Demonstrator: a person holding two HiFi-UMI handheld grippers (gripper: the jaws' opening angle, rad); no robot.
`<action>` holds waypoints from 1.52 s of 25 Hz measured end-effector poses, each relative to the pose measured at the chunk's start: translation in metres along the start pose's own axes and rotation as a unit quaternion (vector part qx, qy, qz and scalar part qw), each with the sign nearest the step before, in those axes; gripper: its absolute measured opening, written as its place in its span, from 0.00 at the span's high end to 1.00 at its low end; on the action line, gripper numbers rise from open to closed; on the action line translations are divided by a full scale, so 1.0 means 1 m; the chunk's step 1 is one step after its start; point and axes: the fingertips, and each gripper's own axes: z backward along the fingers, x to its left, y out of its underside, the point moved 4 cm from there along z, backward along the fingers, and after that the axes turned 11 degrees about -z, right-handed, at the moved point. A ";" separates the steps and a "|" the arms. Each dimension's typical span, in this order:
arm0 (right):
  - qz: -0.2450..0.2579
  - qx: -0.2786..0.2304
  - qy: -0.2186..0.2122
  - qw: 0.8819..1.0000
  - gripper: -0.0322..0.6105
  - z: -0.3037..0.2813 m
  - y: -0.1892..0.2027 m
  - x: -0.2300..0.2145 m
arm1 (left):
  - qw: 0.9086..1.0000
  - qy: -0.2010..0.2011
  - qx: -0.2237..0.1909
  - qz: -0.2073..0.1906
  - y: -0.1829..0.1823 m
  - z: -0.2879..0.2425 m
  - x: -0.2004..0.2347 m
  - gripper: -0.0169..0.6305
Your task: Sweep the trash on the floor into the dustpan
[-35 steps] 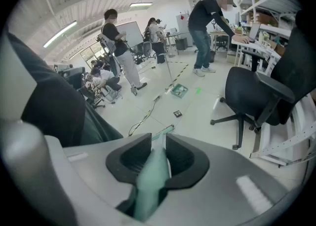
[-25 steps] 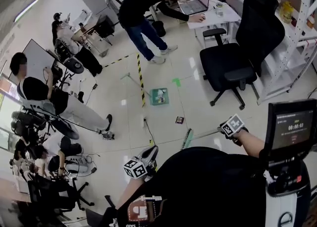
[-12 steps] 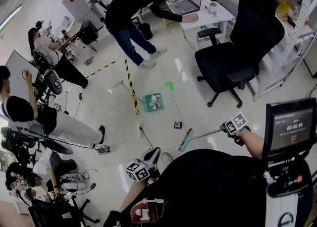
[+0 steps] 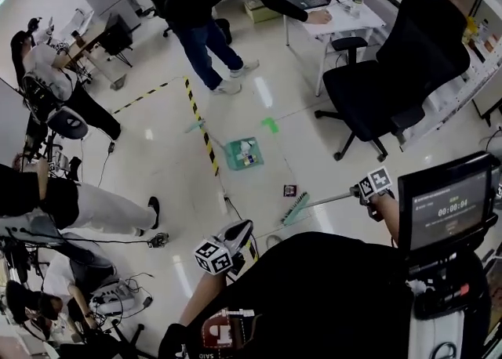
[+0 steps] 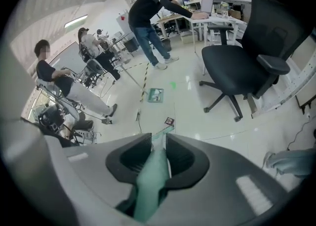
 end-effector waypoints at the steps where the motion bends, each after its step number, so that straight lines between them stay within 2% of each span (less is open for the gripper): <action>1: -0.004 0.001 0.005 1.000 0.81 -0.005 -0.006 0.008 | 1.000 -0.004 0.001 0.006 0.001 0.009 0.009 0.98; 4: -0.014 0.007 0.016 1.000 0.81 -0.018 -0.027 0.018 | 1.000 -0.017 0.003 0.025 0.005 0.025 0.025 0.98; 7: -0.036 0.017 0.021 0.999 0.81 -0.036 -0.054 0.010 | 0.999 -0.030 0.010 0.033 0.005 0.023 0.036 0.98; 12: -0.070 0.033 0.024 0.997 0.81 -0.086 -0.114 -0.028 | 0.997 -0.067 0.031 0.030 -0.005 -0.013 0.057 0.98; 17: -0.096 0.024 0.017 0.995 0.81 -0.114 -0.158 -0.057 | 0.991 -0.124 0.046 0.037 -0.025 -0.042 0.070 0.98; 19: -0.087 0.023 0.006 0.996 0.81 -0.126 -0.191 -0.074 | 0.986 -0.150 0.047 0.046 -0.038 -0.069 0.074 0.98; 21: -0.067 0.020 -0.002 0.998 0.81 -0.135 -0.232 -0.092 | 0.984 -0.166 0.031 0.064 -0.058 -0.104 0.073 0.98; 24: -0.043 -0.003 -0.008 0.999 0.82 -0.143 -0.289 -0.114 | 0.984 -0.162 0.039 0.065 -0.074 -0.148 0.072 0.98; 27: -0.047 -0.021 -0.018 0.999 0.81 -0.145 -0.331 -0.121 | 0.985 -0.153 0.049 0.071 -0.078 -0.169 0.088 0.98; 30: -0.054 -0.007 -0.028 0.998 0.81 -0.134 -0.340 -0.112 | 0.987 -0.131 0.043 0.085 -0.065 -0.166 0.103 0.98; 32: -0.043 0.017 -0.038 0.998 0.81 -0.130 -0.334 -0.088 | 0.989 -0.111 0.038 0.091 -0.058 -0.154 0.116 0.98; 35: -0.032 0.058 -0.037 0.997 0.81 -0.124 -0.310 -0.054 | 0.991 -0.089 0.047 0.086 -0.045 -0.138 0.142 0.98; 38: -0.028 0.107 -0.014 0.994 0.81 -0.124 -0.272 -0.037 | 0.993 -0.071 0.040 0.084 -0.037 -0.136 0.159 0.98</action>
